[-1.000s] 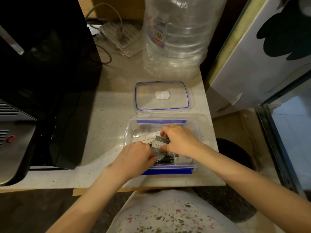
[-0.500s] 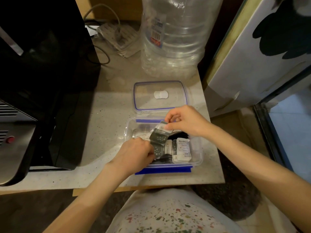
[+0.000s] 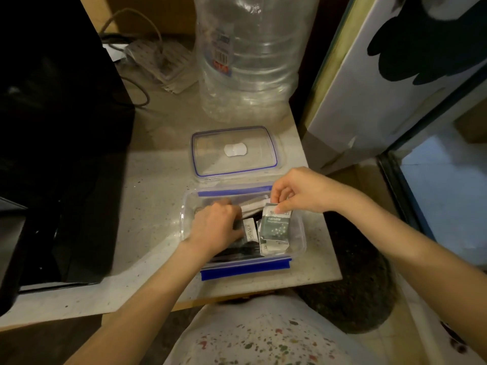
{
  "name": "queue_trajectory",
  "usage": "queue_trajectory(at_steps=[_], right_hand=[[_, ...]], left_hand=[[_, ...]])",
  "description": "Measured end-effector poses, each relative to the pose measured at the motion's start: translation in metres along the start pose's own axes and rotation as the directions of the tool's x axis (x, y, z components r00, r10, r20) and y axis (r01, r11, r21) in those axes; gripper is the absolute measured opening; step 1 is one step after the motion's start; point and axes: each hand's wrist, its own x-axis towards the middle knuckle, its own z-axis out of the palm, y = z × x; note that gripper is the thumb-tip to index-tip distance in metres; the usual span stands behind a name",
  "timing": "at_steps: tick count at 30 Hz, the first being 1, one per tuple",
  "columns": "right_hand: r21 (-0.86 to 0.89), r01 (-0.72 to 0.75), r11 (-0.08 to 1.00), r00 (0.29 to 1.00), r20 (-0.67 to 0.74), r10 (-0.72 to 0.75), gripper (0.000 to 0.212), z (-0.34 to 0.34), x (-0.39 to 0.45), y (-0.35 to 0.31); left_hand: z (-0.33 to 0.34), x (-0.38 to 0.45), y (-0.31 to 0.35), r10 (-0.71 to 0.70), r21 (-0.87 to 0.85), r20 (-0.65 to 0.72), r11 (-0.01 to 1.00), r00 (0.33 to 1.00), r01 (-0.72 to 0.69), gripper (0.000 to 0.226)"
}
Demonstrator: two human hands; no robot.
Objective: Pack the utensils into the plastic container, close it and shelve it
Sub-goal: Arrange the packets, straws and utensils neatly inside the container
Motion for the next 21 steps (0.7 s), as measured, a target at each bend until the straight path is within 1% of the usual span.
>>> queue_trajectory(at_steps=[2, 4, 7, 10, 13, 15, 16, 17, 18, 20, 21], right_hand=[[-0.079, 0.011, 0.997, 0.997, 0.074, -0.005, 0.01, 0.008, 0.001, -0.003], [-0.186, 0.036, 0.982, 0.996, 0.087, -0.02, 0.011, 0.018, 0.002, -0.005], [-0.395, 0.082, 0.915, 0.996, 0.01, -0.085, 0.01, 0.031, 0.002, -0.006], [-0.605, 0.123, 0.787, 0.978, -0.06, -0.199, 0.01, 0.04, 0.002, -0.002], [-0.693, 0.107, 0.713, 0.967, -0.095, -0.238, 0.016, 0.045, 0.001, 0.003], [-0.706, 0.103, 0.7, 0.962, -0.11, -0.251, 0.019, 0.048, 0.002, 0.006], [-0.71, 0.103, 0.697, 0.96, -0.112, -0.257, 0.019, 0.05, 0.003, 0.007], [-0.711, 0.104, 0.695, 0.959, -0.114, -0.26, 0.019, 0.051, 0.003, 0.008], [-0.711, 0.104, 0.695, 0.957, -0.118, -0.264, 0.019, 0.051, 0.003, 0.009], [-0.702, 0.1, 0.706, 0.951, -0.14, -0.274, 0.016, 0.048, 0.002, 0.01], [-0.685, 0.093, 0.723, 0.949, -0.159, -0.273, 0.013, 0.045, 0.001, 0.011]], left_hand=[[0.002, -0.001, 0.0, 0.013, 0.0, -0.031, 1.0, 0.999, -0.013, 0.02], [0.003, -0.003, 0.0, 0.02, -0.026, -0.062, 0.999, 0.998, -0.022, 0.015], [0.001, -0.007, -0.001, 0.008, -0.104, -0.053, 0.994, 0.999, -0.013, 0.006], [-0.011, -0.01, -0.003, 0.003, -0.173, -0.051, 0.985, 0.999, -0.012, 0.003], [-0.026, -0.014, -0.004, -0.005, -0.218, -0.169, 0.976, 0.986, -0.032, 0.007], [-0.036, -0.017, -0.001, -0.009, -0.248, -0.253, 0.967, 0.967, -0.055, 0.012], [-0.039, -0.017, 0.001, -0.014, -0.274, -0.267, 0.96, 0.964, -0.062, 0.012], [-0.042, -0.018, 0.004, -0.024, -0.33, -0.261, 0.942, 0.965, -0.066, 0.01], [-0.042, -0.018, 0.007, -0.055, -0.429, -0.218, 0.902, 0.974, -0.045, 0.007], [-0.039, -0.014, 0.012, -0.116, -0.669, -0.046, 0.741, 0.992, 0.055, 0.003], [-0.036, -0.011, 0.015, -0.122, -0.731, 0.041, 0.673, 0.992, 0.113, 0.004]])
